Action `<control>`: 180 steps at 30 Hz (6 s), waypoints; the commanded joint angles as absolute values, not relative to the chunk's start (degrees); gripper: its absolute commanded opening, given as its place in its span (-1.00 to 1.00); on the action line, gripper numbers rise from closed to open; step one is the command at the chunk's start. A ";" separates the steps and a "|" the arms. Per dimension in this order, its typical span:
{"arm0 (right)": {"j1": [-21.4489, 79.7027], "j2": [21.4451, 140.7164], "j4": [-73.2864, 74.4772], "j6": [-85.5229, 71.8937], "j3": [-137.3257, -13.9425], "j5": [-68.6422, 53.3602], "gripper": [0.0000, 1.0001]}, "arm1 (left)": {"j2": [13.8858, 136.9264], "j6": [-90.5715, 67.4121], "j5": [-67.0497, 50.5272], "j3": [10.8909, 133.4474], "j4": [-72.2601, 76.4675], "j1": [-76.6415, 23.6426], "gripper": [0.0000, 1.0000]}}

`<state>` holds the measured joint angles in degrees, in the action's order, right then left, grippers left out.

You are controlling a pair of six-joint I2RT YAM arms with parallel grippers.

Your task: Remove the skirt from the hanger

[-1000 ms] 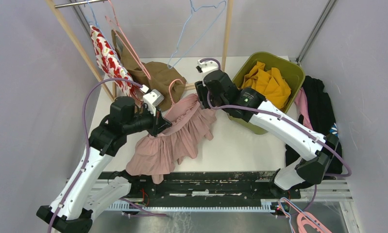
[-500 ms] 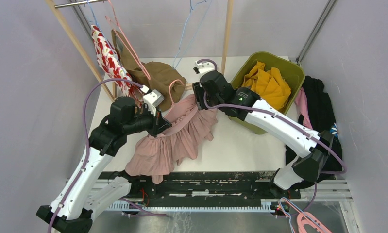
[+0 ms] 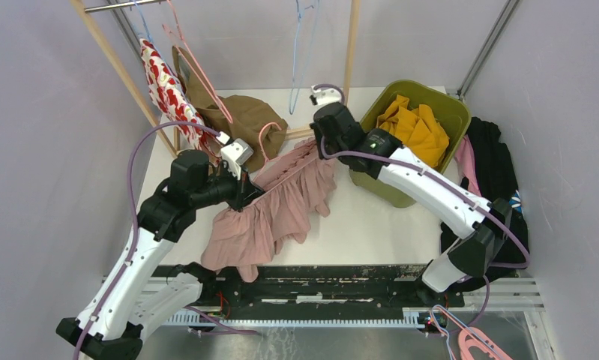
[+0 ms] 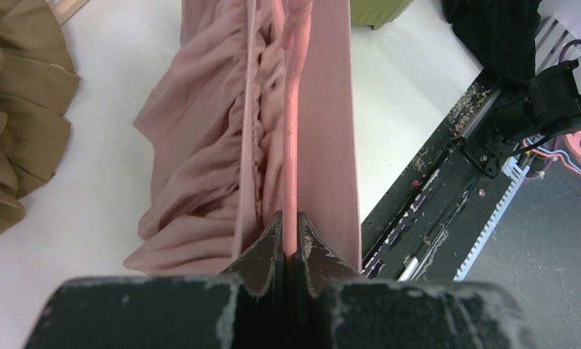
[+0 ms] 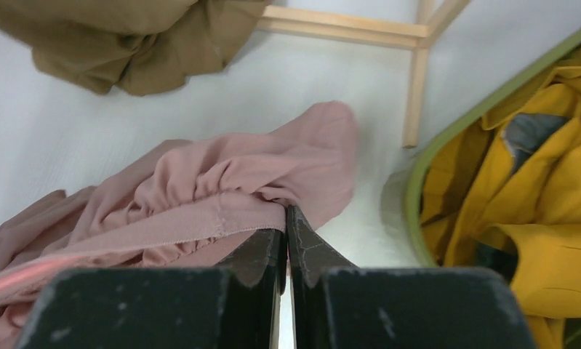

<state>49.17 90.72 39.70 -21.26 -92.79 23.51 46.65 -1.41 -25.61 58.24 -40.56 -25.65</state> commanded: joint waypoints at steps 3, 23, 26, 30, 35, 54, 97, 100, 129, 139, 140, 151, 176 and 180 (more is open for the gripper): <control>36.55 88.35 37.98 -14.35 -96.65 28.12 -0.83 | 44.17 -0.24 -25.75 57.34 -43.02 -26.02 -0.94; 25.46 104.15 35.24 -11.77 -102.17 15.71 -0.81 | 36.84 -0.51 -25.66 66.87 -47.19 -26.00 -0.94; 25.38 103.91 35.85 -14.55 -100.77 11.52 -0.82 | 37.32 -1.07 -22.18 67.76 -44.24 -26.00 -0.94; 26.87 100.62 35.52 -21.66 -95.22 1.37 -0.83 | 38.45 -2.90 -16.80 66.20 -33.46 -25.96 -0.94; 38.08 94.61 35.30 -25.44 -90.03 -3.08 -0.83 | 43.60 -6.64 -13.85 61.21 -13.97 -26.01 -0.94; 48.69 96.59 29.86 -27.74 -95.78 -5.89 -0.82 | 63.15 -21.81 -21.02 60.82 20.63 -32.43 -0.94; 29.41 96.81 35.58 4.43 -140.78 37.87 -0.80 | 43.85 -3.60 -11.40 57.41 -28.96 -35.68 -0.94; 23.53 96.79 29.76 5.67 -140.05 39.44 -0.79 | 42.26 -4.53 -11.05 56.37 -28.55 -35.69 -0.94; 9.84 89.95 22.10 -39.20 -74.80 6.88 -0.98 | 42.82 -4.10 -12.39 62.16 -35.00 -35.69 -0.94; 16.11 92.66 18.13 -54.57 -65.07 -2.55 -0.96 | 39.43 -6.34 -9.23 67.89 -37.35 -35.68 -0.94; 16.19 92.97 18.86 -54.02 -66.16 -2.37 -0.92 | 39.85 -6.38 -8.43 69.25 -37.35 -35.68 -0.94; 16.26 99.43 39.57 -38.31 -95.26 16.76 0.09 | 49.90 -4.24 2.25 83.27 -38.18 -35.68 -0.94; 18.90 91.69 36.48 -26.19 -98.21 20.84 0.21 | 94.19 -13.53 10.59 118.34 -27.17 -21.96 -0.94; 18.88 91.89 36.85 -25.34 -99.38 21.09 0.21 | 100.25 -14.94 8.29 124.03 -26.19 -20.52 -0.94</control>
